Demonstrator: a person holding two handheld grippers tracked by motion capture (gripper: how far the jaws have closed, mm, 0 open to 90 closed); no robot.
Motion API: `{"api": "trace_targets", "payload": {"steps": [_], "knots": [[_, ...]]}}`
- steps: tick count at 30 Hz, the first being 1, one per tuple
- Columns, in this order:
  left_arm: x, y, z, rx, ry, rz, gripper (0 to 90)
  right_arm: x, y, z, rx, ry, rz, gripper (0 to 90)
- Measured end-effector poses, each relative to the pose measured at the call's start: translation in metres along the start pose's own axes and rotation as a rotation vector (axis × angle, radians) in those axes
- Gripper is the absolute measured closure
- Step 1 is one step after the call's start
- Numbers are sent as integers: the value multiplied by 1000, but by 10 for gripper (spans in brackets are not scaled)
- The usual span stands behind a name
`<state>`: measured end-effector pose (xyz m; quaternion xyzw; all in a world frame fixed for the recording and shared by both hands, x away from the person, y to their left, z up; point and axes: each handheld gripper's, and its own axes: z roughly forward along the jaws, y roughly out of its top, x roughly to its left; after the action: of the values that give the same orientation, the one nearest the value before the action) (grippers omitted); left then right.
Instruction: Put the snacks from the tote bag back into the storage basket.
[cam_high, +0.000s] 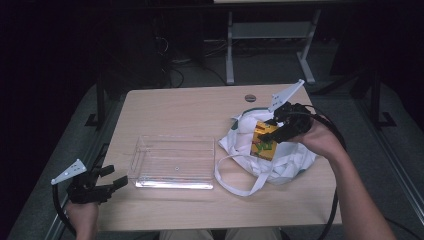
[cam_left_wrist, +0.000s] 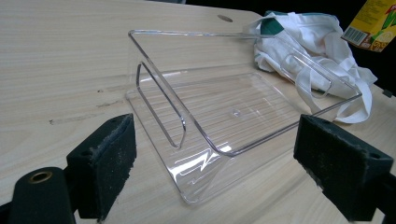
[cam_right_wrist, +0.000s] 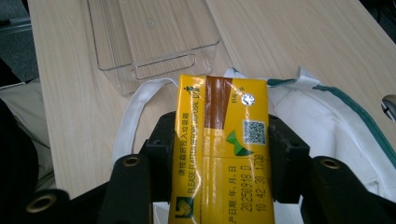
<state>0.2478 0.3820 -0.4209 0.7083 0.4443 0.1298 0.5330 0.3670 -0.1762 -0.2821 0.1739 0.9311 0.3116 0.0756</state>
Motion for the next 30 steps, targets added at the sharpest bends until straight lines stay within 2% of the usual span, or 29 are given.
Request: {"api": "trace_targets", "payload": {"steps": [15, 20, 30], "knots": [[-1, 0, 0, -4, -1, -6, 126, 13, 18, 3, 6, 22, -47, 521], [0, 0, 0, -6, 2, -7, 127, 20, 29, 7, 2, 48, -63, 521], [0, 0, 0, -12, 0, -8, 127, 27, 44, 15, 5, 69, -99, 521]]}}
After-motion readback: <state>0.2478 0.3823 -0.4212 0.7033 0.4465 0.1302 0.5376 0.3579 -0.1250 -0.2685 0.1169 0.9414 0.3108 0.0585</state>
